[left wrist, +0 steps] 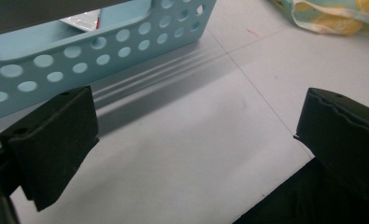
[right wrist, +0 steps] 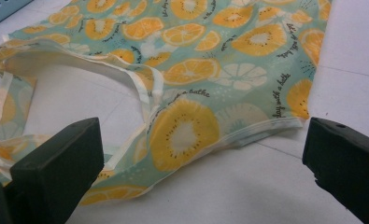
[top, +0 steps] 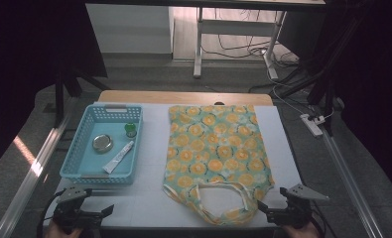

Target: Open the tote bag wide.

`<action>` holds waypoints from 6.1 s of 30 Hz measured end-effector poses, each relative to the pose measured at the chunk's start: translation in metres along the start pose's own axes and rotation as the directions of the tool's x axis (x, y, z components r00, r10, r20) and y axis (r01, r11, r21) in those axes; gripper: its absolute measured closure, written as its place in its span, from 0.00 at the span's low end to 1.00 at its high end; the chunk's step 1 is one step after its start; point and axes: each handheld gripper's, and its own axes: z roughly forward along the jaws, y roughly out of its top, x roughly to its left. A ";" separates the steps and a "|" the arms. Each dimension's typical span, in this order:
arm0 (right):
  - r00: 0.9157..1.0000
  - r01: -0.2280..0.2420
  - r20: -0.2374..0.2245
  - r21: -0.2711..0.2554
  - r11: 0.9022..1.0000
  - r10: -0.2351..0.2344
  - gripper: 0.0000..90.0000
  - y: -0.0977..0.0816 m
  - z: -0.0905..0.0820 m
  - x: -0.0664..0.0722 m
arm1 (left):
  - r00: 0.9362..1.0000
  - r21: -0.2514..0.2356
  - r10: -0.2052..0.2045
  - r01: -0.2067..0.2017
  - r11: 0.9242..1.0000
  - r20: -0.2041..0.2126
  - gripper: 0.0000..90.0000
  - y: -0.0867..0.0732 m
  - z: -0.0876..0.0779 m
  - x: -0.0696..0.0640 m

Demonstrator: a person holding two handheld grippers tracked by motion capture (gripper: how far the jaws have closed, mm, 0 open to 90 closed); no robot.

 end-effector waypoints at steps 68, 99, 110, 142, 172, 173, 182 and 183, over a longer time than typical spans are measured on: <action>0.958 0.196 -0.222 0.050 0.979 -0.181 0.00 0.025 0.031 0.072 | 1.000 0.014 0.016 -0.016 1.000 0.021 0.00 0.000 0.001 0.000; 0.810 0.459 -0.466 0.128 0.879 -0.355 0.59 0.028 0.066 0.151 | 1.000 0.020 0.019 -0.020 1.000 0.020 0.00 0.001 0.002 0.000; 0.810 0.509 -0.449 0.218 0.833 -0.377 0.99 0.025 0.081 0.149 | 1.000 0.021 0.023 -0.023 1.000 0.020 0.00 0.001 0.002 -0.001; 0.876 0.425 -0.303 0.112 0.898 -0.377 1.00 0.114 0.102 0.107 | 1.000 0.025 0.022 -0.022 0.999 0.021 0.00 0.002 0.003 0.000; 0.843 0.450 -0.426 0.221 0.865 -0.329 0.75 0.094 0.162 0.088 | 1.000 0.026 0.022 -0.022 0.999 0.022 0.00 0.002 0.003 0.000; 0.834 0.461 -0.436 0.217 0.860 -0.337 0.74 0.092 0.162 0.091 | 1.000 0.026 0.022 -0.023 0.999 0.022 0.00 0.002 0.003 0.000; 0.829 0.453 -0.449 0.191 0.871 -0.333 0.71 0.094 0.164 0.098 | 1.000 0.028 0.024 -0.024 0.999 0.021 0.00 0.002 0.003 0.000; 0.828 0.449 -0.454 0.187 0.874 -0.329 0.70 0.095 0.165 0.099 | 0.999 0.027 0.024 -0.024 0.999 0.021 0.00 0.002 0.003 0.000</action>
